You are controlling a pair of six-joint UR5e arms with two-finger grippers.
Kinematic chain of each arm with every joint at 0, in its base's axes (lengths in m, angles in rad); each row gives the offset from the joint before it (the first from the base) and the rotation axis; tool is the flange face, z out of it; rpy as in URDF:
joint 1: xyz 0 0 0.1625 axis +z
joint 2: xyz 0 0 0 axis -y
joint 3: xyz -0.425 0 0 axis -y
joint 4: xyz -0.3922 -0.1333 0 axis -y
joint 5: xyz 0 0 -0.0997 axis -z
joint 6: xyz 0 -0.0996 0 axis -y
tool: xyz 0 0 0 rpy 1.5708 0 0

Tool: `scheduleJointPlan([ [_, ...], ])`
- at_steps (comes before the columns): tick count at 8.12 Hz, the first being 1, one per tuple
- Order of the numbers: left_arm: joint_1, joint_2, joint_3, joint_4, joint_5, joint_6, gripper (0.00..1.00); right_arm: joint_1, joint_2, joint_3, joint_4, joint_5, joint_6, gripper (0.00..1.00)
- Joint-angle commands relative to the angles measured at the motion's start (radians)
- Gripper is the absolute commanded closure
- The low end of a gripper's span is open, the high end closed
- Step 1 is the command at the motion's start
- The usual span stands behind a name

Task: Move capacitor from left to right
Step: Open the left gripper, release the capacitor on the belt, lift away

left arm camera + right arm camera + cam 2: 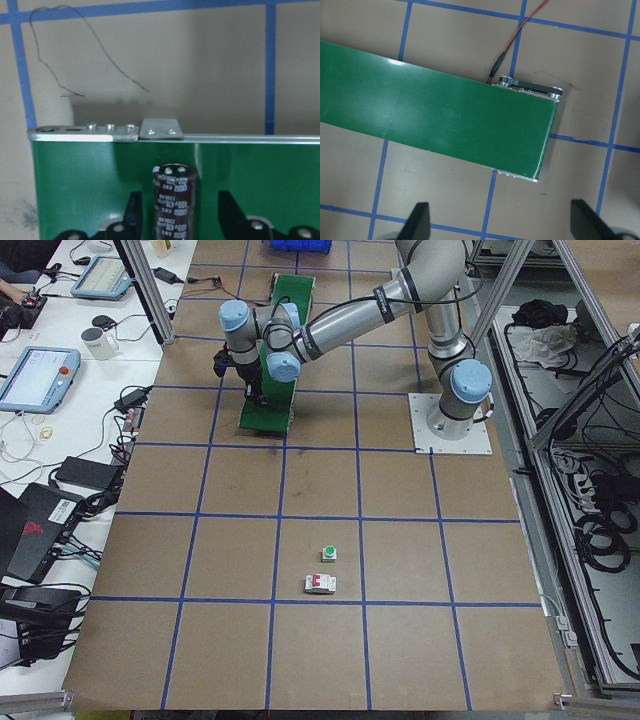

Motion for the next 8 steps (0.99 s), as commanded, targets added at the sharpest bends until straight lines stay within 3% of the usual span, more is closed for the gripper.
scheduleJointPlan([
  [1,-0.053,0.092,0.001,-0.094,-0.024,-0.06,0.0,0.001,-0.001,0.0,0.001,0.002,0.0,0.0],
  [5,-0.073,0.386,0.002,-0.445,-0.015,-0.18,0.0,0.001,0.002,0.0,0.003,-0.001,0.0,0.0],
  [8,-0.108,0.482,0.003,-0.472,-0.012,-0.197,0.0,0.002,0.02,0.008,-0.013,0.008,-0.004,0.0],
])
